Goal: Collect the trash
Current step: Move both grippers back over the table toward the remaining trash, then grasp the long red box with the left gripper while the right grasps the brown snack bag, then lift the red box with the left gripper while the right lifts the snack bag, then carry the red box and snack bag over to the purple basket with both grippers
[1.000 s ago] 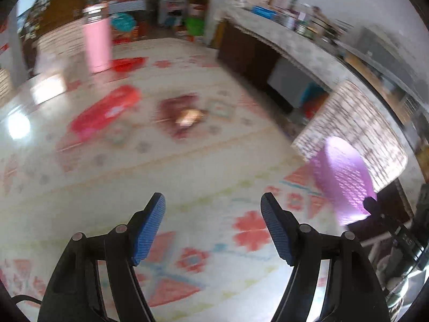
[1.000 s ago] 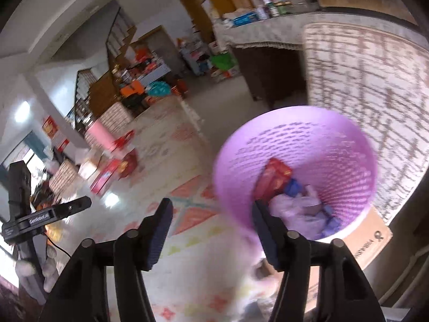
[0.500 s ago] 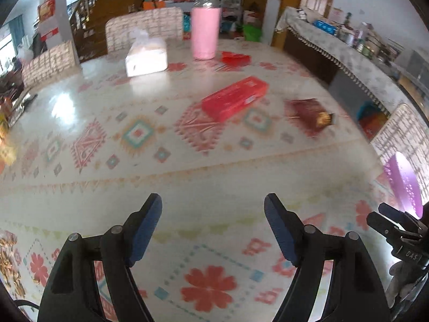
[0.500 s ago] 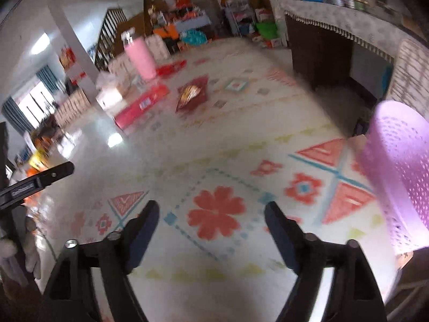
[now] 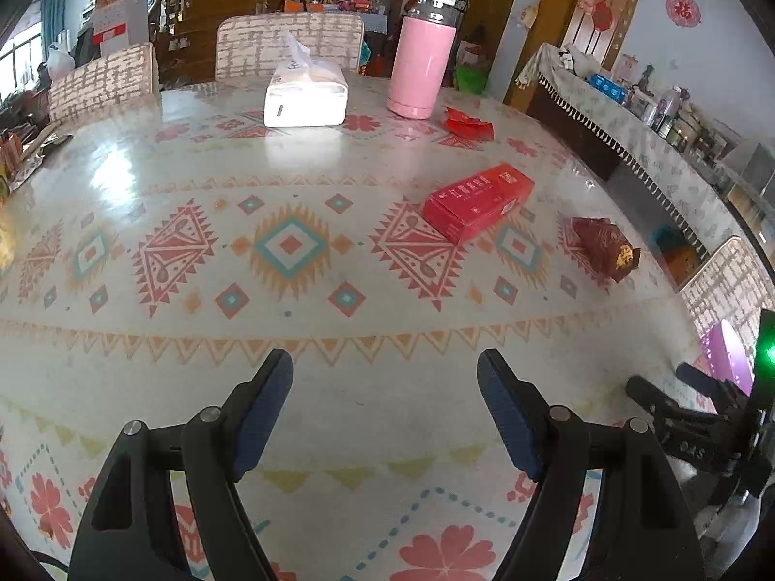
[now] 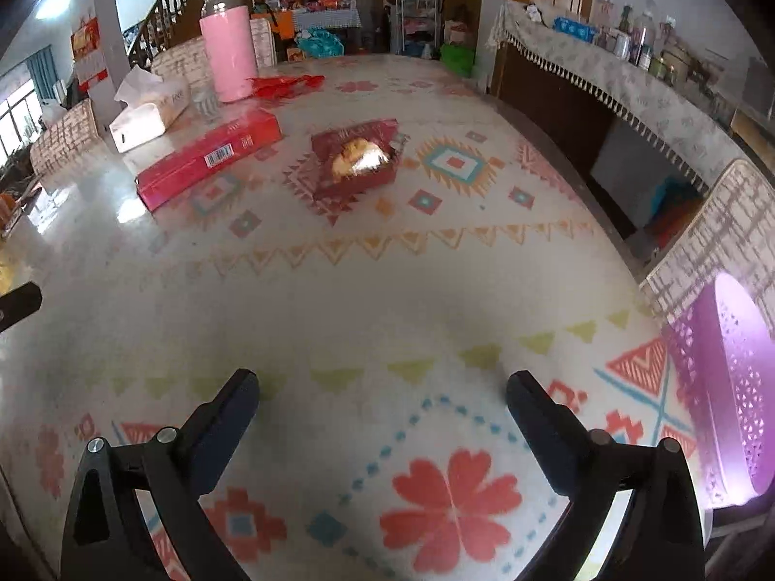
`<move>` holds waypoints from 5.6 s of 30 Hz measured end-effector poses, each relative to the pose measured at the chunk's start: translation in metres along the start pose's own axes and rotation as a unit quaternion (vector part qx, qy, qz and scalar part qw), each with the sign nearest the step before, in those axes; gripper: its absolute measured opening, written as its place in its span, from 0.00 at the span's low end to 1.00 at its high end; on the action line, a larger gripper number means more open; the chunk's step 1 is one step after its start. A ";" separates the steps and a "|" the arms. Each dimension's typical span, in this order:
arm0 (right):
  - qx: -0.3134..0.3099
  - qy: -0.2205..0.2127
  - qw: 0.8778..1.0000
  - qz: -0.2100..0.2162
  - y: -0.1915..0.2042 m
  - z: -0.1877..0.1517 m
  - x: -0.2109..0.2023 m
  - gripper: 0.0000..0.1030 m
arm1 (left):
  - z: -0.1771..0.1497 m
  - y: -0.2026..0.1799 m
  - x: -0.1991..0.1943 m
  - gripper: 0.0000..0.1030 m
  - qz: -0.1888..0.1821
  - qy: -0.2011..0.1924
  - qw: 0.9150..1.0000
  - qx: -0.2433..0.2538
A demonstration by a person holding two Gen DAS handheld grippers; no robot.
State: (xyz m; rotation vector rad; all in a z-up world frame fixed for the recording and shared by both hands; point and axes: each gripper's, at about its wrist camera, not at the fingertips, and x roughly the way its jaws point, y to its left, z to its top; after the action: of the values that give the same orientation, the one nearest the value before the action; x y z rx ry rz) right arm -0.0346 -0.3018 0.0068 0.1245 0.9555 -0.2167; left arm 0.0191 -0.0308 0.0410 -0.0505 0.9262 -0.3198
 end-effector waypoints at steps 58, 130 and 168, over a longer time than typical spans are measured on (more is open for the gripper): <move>-0.013 0.036 0.999 0.007 0.002 0.004 0.000 1.00 | -0.011 0.003 0.004 0.82 0.057 0.007 0.998 0.015; 0.046 -0.062 0.986 0.147 -0.023 0.107 0.055 0.41 | 0.022 -0.033 -0.052 0.38 0.012 -0.002 1.000 0.012; 0.014 -0.104 0.981 0.163 0.091 -0.090 -0.156 0.41 | -0.107 0.096 -0.176 0.38 0.089 -0.124 0.987 -0.045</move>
State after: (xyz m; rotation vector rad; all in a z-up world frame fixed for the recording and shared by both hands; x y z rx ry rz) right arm -0.1716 -0.1751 0.0842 0.2758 0.7118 0.0590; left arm -0.1399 0.1221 0.0962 -0.0872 0.6926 -0.1032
